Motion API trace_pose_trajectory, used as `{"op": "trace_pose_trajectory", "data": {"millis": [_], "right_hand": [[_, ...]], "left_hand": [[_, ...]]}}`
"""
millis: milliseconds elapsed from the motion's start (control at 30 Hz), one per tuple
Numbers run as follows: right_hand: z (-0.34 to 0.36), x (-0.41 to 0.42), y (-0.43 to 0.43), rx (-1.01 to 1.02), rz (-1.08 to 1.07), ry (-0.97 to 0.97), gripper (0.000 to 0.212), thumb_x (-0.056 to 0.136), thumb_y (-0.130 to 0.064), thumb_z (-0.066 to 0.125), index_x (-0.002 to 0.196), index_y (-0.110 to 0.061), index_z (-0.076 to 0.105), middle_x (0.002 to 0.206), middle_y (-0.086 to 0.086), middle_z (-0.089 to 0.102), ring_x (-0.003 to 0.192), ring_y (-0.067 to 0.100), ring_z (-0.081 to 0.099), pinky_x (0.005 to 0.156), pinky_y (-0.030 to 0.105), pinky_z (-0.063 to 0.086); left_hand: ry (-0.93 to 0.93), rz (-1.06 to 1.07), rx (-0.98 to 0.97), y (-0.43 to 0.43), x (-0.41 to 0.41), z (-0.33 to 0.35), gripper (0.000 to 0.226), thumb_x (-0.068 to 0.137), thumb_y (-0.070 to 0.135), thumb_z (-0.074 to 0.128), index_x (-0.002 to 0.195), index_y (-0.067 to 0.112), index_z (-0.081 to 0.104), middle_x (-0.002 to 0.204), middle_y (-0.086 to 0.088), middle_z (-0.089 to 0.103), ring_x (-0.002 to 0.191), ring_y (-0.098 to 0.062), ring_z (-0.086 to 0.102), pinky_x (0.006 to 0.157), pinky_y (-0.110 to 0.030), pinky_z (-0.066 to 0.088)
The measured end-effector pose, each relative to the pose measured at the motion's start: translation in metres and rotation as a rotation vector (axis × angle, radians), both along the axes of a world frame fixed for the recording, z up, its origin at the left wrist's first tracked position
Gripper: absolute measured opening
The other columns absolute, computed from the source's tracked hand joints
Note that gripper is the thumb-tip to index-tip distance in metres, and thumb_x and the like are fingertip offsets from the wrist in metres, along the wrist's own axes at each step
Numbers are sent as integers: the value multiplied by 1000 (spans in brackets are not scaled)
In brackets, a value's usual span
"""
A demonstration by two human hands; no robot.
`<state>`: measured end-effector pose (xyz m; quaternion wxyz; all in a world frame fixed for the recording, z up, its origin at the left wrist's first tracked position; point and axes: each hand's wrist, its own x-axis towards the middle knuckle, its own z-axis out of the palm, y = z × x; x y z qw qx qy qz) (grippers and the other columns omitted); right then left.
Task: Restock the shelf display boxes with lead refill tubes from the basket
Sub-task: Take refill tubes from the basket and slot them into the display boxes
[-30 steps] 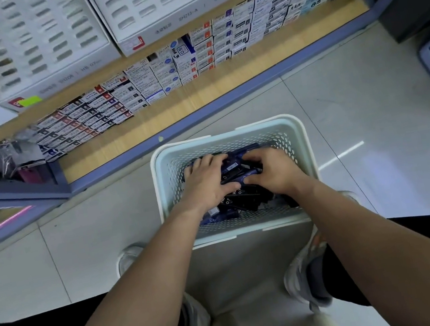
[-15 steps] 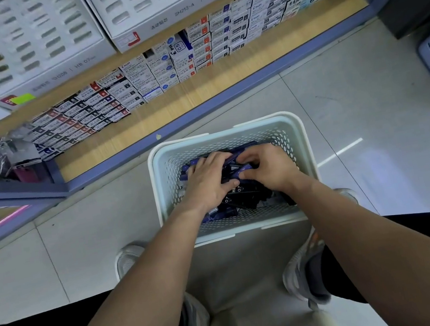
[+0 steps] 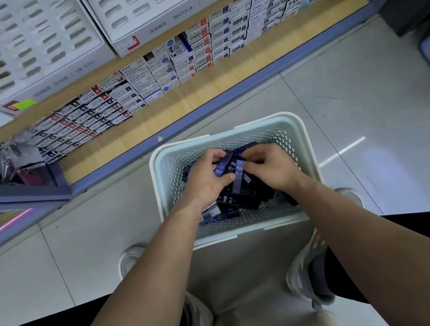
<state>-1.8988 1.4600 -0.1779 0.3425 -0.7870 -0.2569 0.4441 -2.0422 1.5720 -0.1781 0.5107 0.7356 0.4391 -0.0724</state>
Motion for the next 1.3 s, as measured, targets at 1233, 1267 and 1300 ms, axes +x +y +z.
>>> {"op": "trace_pose_trajectory", "data": {"millis": [1233,1267,1300], "right_hand": [[-13,-14,-6,-351,337,-377,66,80,-50,74,134,-20,53,133,14,52,117,35,51,100,38,42],[-13,-14,-5,-346,363,-394,63,82,-51,72,133,-20,54,131,13,56,117,35,52,97,37,42],[-12,-13,-5,-326,385,-409,58,83,-51,71,130,-21,56,127,11,60,115,33,54,94,36,43]], "left_hand": [[137,-84,69,-27,10,-1,64,98,23,62,152,17,29,146,-8,49,133,-27,45,112,-38,36],[145,-89,75,-25,9,-1,62,98,23,62,151,18,31,143,-9,51,131,-27,46,111,-39,37],[150,-87,77,-23,8,-1,60,99,23,61,151,19,32,141,-10,52,130,-27,48,110,-39,38]]}}
